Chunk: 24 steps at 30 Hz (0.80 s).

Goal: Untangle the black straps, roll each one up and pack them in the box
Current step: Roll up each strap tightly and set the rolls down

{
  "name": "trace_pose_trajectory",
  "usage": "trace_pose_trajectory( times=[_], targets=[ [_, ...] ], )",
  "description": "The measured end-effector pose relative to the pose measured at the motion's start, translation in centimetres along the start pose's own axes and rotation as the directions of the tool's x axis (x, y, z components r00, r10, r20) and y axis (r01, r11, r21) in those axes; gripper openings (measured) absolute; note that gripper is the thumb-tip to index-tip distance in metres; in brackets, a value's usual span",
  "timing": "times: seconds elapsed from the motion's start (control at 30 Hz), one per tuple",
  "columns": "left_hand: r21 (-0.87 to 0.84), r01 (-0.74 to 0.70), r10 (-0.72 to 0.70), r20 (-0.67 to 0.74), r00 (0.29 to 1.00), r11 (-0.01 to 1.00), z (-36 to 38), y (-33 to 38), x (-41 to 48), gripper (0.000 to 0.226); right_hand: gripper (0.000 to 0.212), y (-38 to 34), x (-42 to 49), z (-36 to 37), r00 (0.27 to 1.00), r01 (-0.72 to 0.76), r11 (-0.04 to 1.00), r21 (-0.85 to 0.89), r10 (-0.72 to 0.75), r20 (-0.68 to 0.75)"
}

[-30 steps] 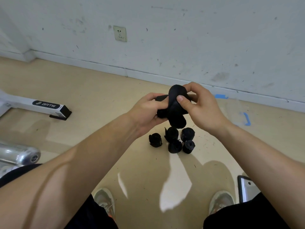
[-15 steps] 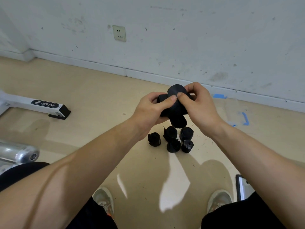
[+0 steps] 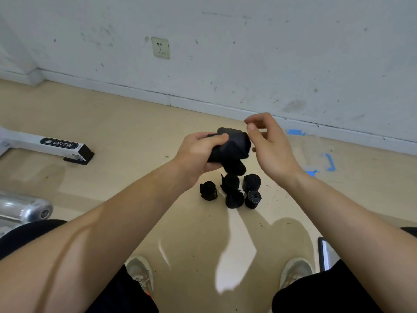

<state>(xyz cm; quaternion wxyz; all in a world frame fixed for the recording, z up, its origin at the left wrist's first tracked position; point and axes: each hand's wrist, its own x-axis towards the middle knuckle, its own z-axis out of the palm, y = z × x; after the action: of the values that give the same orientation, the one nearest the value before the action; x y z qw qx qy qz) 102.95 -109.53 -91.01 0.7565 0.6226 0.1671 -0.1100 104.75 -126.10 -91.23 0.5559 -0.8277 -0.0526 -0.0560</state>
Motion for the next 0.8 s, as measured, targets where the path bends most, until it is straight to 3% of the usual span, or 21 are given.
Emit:
trace_pose_trajectory(
  times=[0.07, 0.17, 0.23, 0.33, 0.57, 0.7, 0.8],
  targets=[
    [-0.096, 0.07, -0.077, -0.064, 0.995, 0.993, -0.5, 0.6, 0.0, 0.03, 0.027, 0.1, -0.9, -0.5, 0.973, 0.22, 0.953, -0.21, -0.2, 0.114],
    [-0.149, 0.128, -0.142, -0.094, 0.985, 0.981, -1.2, 0.9, 0.0, 0.023, 0.049, 0.7, -1.7, -0.6, 0.892, 0.433, 0.796, -0.423, -0.309, 0.33],
    [-0.151, 0.149, -0.162, -0.076, 0.984, 0.977, -1.3, 0.8, -0.1, 0.02, 0.044, 1.0, -1.9, -0.2, 0.858, 0.503, 0.709, -0.495, -0.338, 0.388],
    [-0.156, 0.165, -0.175, -0.054, 0.983, 0.974, -1.1, 0.7, -0.3, 0.023, 0.02, 1.1, -1.6, 0.3, 0.839, 0.544, 0.648, -0.533, -0.432, 0.331],
    [-0.135, 0.171, -0.178, -0.036, 0.983, 0.976, -1.0, 0.3, -0.5, 0.032, 0.012, 0.5, -1.1, 0.9, 0.832, 0.553, 0.697, -0.455, -0.488, 0.263],
    [-0.106, 0.178, -0.183, -0.045, 0.982, 0.978, -0.7, -0.3, -0.7, 0.031, 0.02, 0.5, -0.8, 0.7, 0.893, 0.417, 0.862, -0.286, -0.33, 0.307],
    [-0.067, 0.203, -0.206, -0.043, 0.978, 0.977, -0.6, -0.4, -0.8, 0.031, 0.035, 0.4, -0.6, 0.5, 0.916, 0.338, 0.918, -0.208, -0.27, 0.297]
  ],
)
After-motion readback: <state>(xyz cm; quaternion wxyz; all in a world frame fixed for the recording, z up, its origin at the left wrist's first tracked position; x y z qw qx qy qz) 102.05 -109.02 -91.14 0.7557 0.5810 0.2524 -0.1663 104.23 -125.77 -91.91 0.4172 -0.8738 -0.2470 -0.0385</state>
